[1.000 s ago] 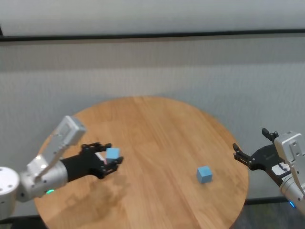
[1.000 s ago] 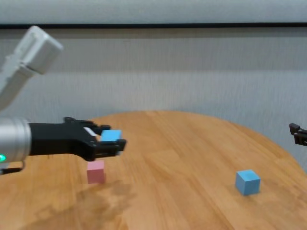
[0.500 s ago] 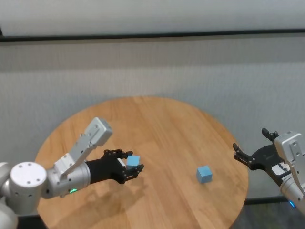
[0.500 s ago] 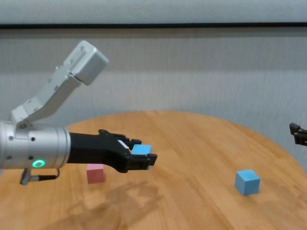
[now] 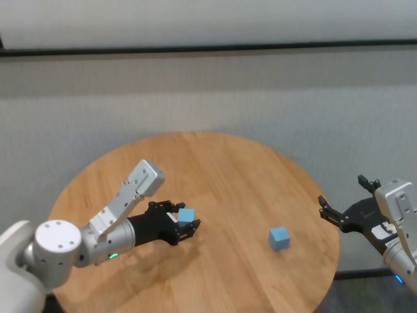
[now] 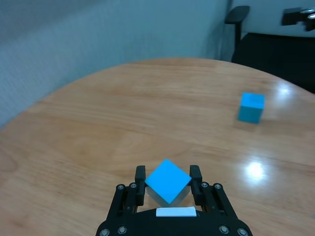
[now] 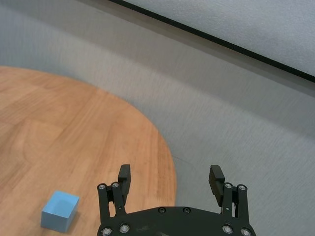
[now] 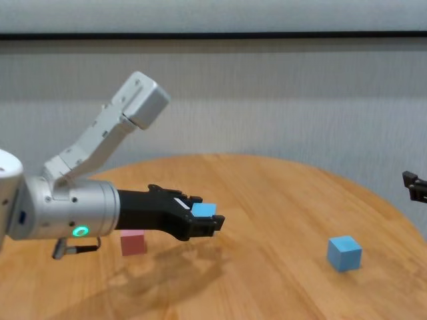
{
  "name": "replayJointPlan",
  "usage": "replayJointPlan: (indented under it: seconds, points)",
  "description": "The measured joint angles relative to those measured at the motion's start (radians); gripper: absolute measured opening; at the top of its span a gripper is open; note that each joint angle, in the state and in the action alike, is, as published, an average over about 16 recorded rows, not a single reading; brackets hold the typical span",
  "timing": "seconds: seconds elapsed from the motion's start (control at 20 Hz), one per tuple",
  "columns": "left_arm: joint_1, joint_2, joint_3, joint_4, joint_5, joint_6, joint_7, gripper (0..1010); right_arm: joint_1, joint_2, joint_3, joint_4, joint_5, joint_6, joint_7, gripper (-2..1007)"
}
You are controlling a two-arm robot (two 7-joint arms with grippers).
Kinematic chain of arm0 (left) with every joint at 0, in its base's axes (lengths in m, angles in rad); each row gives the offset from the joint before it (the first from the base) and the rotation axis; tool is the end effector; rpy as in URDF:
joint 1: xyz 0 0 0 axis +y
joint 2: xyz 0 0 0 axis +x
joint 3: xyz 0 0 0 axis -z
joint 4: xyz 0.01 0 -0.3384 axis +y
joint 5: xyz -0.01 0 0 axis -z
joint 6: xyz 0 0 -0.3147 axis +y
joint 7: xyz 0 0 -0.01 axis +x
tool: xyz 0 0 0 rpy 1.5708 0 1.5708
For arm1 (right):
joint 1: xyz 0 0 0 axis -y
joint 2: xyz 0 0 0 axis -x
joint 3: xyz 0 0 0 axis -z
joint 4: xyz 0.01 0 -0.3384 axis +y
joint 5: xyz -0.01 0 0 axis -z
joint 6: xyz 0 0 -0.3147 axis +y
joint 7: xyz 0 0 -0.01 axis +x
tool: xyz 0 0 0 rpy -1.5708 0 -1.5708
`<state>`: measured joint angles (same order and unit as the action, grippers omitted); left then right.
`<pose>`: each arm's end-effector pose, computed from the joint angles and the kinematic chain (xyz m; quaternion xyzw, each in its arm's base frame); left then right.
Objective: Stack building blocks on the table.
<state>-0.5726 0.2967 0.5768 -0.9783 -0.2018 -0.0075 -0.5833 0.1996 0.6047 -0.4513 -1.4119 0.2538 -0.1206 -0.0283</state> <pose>0.4901 0.0116 -0.3367 0.1847 -0.0274 0.3265 0.9266 0.3716 -0.1087 -0.3424 -0.1415 -0.1325 -0.5800 0.7912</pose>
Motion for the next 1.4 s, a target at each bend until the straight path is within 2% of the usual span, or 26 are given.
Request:
replayJointPlan:
  seconds: [0.3,0.55,1.1,1.4]
  points:
    - [-0.040,-0.053,-0.004,0.108,0.023,-0.038,0.020,561,0.000,0.000,0.000,0.000,0.000,0.000,0.000,1001]
    - [-0.066,-0.084,-0.005,0.175,0.045,-0.066,0.024,561,0.000,0.000,0.000,0.000,0.000,0.000,0.000,1001]
    - [-0.090,-0.104,0.004,0.246,0.104,-0.116,0.022,561,0.000,0.000,0.000,0.000,0.000,0.000,0.000,1001]
    - [-0.095,-0.106,0.000,0.262,0.123,-0.128,0.020,587,0.000,0.000,0.000,0.000,0.000,0.000,0.000,1001]
